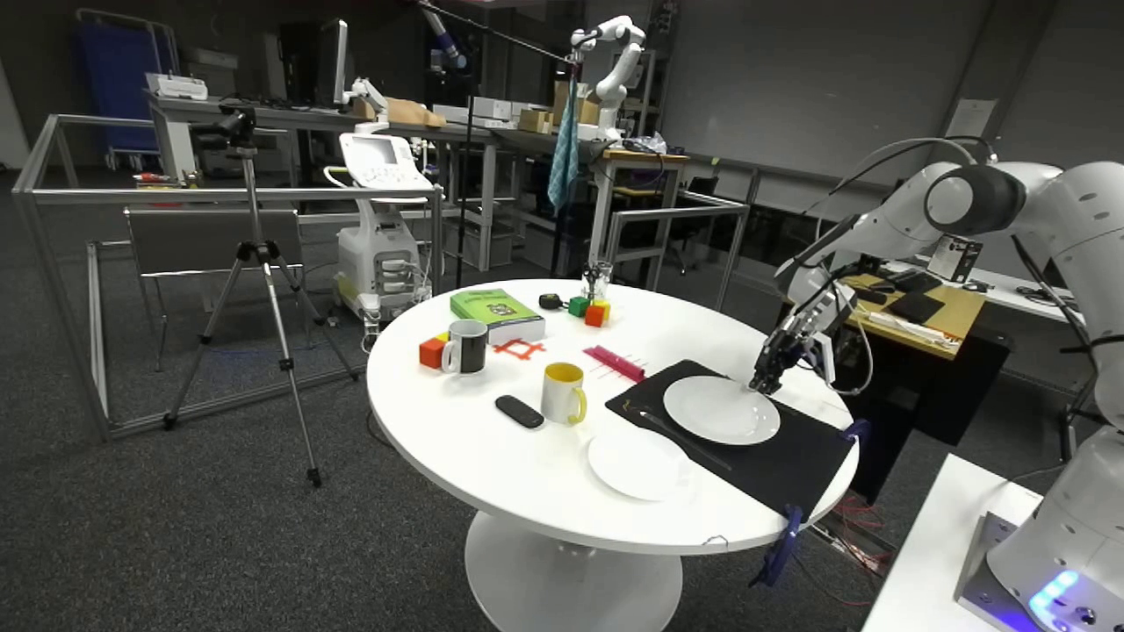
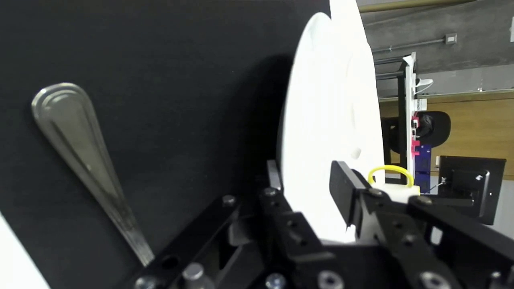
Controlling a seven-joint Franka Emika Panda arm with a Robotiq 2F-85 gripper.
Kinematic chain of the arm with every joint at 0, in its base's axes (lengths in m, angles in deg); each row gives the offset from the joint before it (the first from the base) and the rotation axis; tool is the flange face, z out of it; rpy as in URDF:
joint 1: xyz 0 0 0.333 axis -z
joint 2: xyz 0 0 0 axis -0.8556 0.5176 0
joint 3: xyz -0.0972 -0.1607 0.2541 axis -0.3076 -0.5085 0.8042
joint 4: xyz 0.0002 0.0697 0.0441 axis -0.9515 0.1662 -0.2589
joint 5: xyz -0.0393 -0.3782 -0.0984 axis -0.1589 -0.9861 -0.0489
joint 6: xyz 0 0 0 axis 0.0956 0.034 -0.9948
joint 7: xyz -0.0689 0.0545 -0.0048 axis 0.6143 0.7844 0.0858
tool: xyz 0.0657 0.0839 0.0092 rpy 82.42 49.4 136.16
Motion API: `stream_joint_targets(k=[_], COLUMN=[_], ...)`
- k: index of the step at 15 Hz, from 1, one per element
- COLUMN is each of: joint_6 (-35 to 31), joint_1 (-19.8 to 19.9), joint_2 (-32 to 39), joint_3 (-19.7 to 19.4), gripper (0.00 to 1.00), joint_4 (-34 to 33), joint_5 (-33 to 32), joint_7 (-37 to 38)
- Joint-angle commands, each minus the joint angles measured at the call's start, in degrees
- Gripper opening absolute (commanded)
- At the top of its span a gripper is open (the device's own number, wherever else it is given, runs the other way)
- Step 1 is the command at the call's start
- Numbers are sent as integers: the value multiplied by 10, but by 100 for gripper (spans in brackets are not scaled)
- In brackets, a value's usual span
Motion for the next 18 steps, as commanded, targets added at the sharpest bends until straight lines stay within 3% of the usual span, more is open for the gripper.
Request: stream_joint_targets(k=[1,4,6,18], joint_6=[-1,-15,-28,-113], joint_1=[-7,-13,-17,-31], joint_2=[-8,-26,-42,-108], joint_3=[0,-1,-2,-2], gripper=[71,93,100,100], joint_4=[-2,16,32,92], joint_5=[-18,-22,-23,-40], joint_7=[19,12,4,-2])
